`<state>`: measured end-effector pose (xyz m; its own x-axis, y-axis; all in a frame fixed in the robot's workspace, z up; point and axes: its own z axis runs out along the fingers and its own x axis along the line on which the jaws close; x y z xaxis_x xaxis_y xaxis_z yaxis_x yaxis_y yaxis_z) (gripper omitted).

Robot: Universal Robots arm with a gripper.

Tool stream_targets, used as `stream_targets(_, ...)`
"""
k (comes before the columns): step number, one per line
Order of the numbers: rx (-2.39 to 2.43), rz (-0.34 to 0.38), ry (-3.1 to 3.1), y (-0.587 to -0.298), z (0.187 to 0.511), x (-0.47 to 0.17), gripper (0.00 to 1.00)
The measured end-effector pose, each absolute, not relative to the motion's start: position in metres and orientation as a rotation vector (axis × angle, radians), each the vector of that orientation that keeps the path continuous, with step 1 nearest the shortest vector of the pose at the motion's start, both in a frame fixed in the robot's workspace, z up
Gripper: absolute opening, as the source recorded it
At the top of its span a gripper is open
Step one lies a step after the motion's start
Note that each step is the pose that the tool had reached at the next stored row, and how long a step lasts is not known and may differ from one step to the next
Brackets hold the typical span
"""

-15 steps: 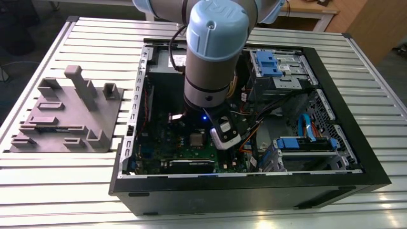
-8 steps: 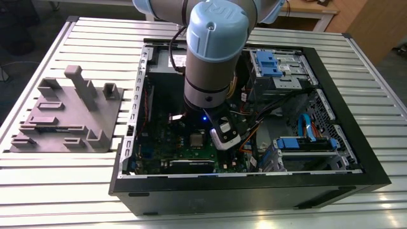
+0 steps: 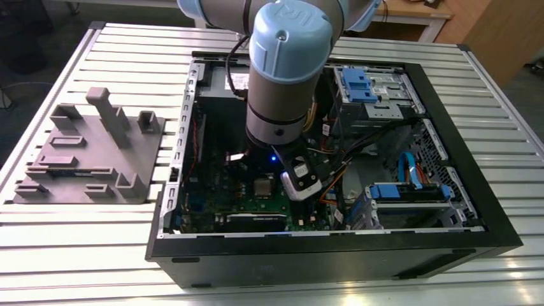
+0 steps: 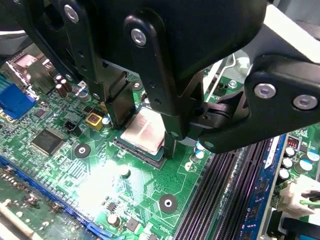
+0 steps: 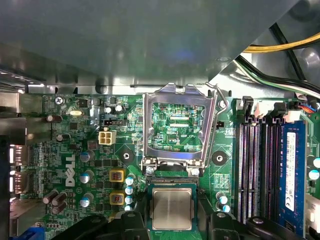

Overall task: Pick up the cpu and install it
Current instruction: 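Place the cpu into insertion slot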

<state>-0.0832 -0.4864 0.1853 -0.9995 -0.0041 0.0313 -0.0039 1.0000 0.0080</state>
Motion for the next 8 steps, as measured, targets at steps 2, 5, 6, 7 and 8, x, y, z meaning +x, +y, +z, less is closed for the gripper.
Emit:
stream_targets(2,0.006,-0.014,-3.111,-0.4862,0.1849,-0.0831,0.53)
stream_targets(5,0.007,-0.014,-3.111,-0.4861,0.1847,-0.083,0.6)
stream_targets(6,0.007,-0.012,-3.11,-0.4864,0.1852,-0.0831,0.6)
stream_targets(7,0.006,-0.013,-3.11,-0.4863,0.1851,-0.0831,0.6)
stream_targets(8,0.006,-0.013,-3.11,-0.4863,0.1857,-0.0831,0.6)
